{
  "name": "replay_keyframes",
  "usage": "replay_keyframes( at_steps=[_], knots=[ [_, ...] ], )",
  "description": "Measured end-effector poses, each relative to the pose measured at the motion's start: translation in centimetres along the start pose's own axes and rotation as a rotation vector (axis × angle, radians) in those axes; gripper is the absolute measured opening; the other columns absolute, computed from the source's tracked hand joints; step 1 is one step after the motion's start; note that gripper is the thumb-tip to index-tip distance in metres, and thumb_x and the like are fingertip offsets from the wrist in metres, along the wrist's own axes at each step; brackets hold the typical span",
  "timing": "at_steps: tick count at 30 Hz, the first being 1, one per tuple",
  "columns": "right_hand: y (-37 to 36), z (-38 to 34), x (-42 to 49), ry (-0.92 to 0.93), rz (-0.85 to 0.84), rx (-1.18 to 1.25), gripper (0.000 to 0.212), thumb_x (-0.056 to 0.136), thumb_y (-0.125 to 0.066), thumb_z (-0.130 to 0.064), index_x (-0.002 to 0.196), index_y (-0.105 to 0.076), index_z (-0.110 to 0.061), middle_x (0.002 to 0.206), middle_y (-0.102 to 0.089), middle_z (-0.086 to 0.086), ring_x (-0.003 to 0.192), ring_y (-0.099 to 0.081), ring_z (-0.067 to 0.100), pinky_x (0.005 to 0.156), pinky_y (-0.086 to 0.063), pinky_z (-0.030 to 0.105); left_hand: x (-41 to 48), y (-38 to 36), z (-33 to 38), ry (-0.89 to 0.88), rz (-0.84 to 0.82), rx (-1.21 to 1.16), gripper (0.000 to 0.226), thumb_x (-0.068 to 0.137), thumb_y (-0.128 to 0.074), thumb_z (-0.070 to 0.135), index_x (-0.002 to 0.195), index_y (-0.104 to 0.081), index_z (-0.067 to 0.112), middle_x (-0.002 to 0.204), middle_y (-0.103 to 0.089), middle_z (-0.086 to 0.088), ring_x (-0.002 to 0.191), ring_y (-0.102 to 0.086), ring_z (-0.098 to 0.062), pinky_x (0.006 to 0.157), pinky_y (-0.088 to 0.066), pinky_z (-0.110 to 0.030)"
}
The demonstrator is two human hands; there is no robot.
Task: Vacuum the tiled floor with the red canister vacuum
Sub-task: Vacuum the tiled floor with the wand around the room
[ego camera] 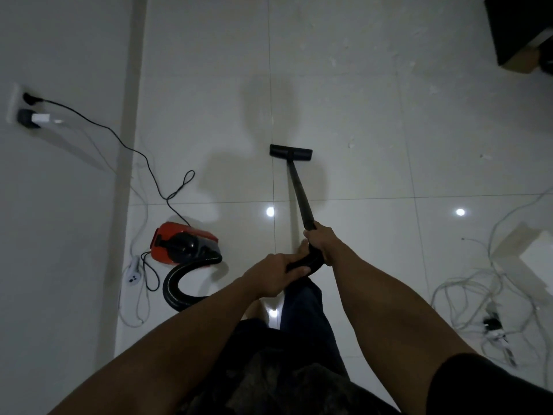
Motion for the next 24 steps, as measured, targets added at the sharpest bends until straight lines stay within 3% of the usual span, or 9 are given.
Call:
replay_keyframes(
  at_steps=[5,9,15,18,20,21,22,24],
  knots=[
    [3.5,-4.5,4.2,0.034,-0.020,0.006,0.035,0.100,-0.050,-0.011,0.134,-0.054,-0.012,0.100,-0.061,0.013,0.083,-0.058,0.025,0.072,-0.054,0.036,6.2,2.7,2.2,0.086,-0.028,0.021,0.051,0.102,-0.048,0.050,0.151,-0.041,0.036,0.114,-0.071,-0.007,0.089,-0.063,-0.014,0.081,-0.048,-0.023],
    [6.1,-9.1,8.1,0.045,-0.042,-0.003,0.041,0.100,-0.051,-0.014,0.141,-0.049,-0.015,0.095,-0.060,0.012,0.076,-0.057,0.025,0.075,-0.054,0.039,11.2,6.0,4.7,0.124,-0.034,0.064,0.053,0.104,-0.045,0.046,0.154,-0.037,0.029,0.115,-0.069,-0.009,0.089,-0.061,-0.014,0.079,-0.045,-0.021],
    [9.8,-16.7,13.2,0.027,-0.062,-0.022,0.047,0.102,-0.050,-0.016,0.148,-0.042,-0.016,0.095,-0.059,0.011,0.073,-0.056,0.020,0.065,-0.052,0.031,17.6,11.9,8.0,0.140,0.055,0.080,0.050,0.104,-0.046,0.046,0.152,-0.039,0.034,0.088,-0.063,0.007,0.070,-0.055,-0.001,0.069,-0.041,-0.018],
    [10.1,-20.1,15.2,0.032,-0.069,-0.065,0.051,0.102,-0.050,-0.018,0.152,-0.039,-0.016,0.108,-0.061,0.016,0.083,-0.059,0.025,0.079,-0.059,0.038,19.3,14.5,8.6,0.161,0.086,0.051,0.049,0.104,-0.046,0.047,0.152,-0.039,0.038,0.110,-0.072,-0.003,0.082,-0.060,-0.008,0.082,-0.046,-0.022],
    [10.1,-22.4,16.3,0.035,-0.079,-0.085,0.053,0.102,-0.050,-0.020,0.153,-0.038,-0.017,0.113,-0.062,0.018,0.089,-0.061,0.028,0.090,-0.059,0.046,20.4,16.6,8.6,0.183,0.086,0.062,0.049,0.103,-0.044,0.052,0.151,-0.036,0.045,0.126,-0.068,-0.005,0.104,-0.063,-0.018,0.101,-0.047,-0.035],
    [10.1,-24.0,17.1,0.039,-0.081,-0.087,0.052,0.101,-0.050,-0.020,0.151,-0.039,-0.017,0.111,-0.062,0.017,0.088,-0.061,0.029,0.091,-0.058,0.047,21.6,17.9,8.3,0.200,0.080,0.087,0.050,0.103,-0.042,0.054,0.152,-0.033,0.046,0.137,-0.061,-0.010,0.123,-0.057,-0.029,0.112,-0.038,-0.047],
    [10.2,-25.0,17.7,0.045,-0.084,-0.081,0.050,0.101,-0.051,-0.020,0.150,-0.041,-0.016,0.107,-0.061,0.016,0.087,-0.061,0.028,0.090,-0.058,0.047,22.6,18.7,8.0,0.214,0.064,0.139,0.051,0.103,-0.040,0.054,0.153,-0.030,0.046,0.151,-0.047,-0.019,0.143,-0.036,-0.041,0.119,-0.024,-0.058],
    [10.2,-27.7,19.1,0.056,-0.091,-0.072,0.048,0.101,-0.051,-0.019,0.148,-0.043,-0.015,0.103,-0.060,0.014,0.081,-0.060,0.026,0.086,-0.057,0.044,24.6,20.5,7.3,0.196,0.078,0.187,0.052,0.100,-0.037,0.060,0.149,-0.020,0.060,0.162,0.006,-0.030,0.149,0.018,-0.048,0.120,-0.002,-0.066]
  ],
)
Point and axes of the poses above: each hand's wrist, its own x-axis towards the middle knuckle, its own y-axis out of the back of the hand, z = x × y, the point moved 4 cm from there along x, towards the middle knuckle
